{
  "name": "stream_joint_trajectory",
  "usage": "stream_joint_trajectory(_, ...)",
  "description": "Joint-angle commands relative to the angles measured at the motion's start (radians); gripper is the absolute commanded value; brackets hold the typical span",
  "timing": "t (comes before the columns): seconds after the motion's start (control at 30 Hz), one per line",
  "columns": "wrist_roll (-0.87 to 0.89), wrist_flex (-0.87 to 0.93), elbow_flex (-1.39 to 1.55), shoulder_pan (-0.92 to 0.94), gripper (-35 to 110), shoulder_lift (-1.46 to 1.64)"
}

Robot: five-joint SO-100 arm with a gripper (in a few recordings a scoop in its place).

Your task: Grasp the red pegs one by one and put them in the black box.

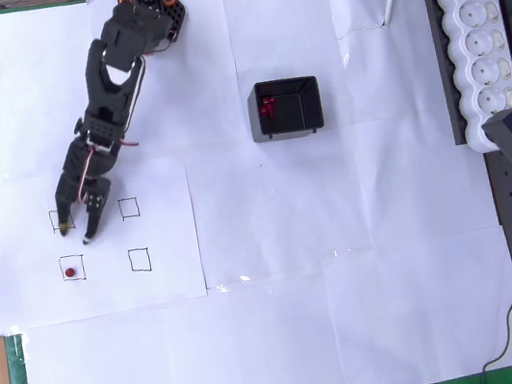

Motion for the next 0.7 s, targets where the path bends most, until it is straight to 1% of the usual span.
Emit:
stream_joint_trajectory(0.0,-0.017,-0.02,0.121,-0.006,15,0.031)
stream_joint_trajectory(0.3,-0.021,0.014,0.273,-0.025,15,0.135)
stream_joint_trajectory(0.67,-0.012,0.015,0.39,-0.032,15,0.232)
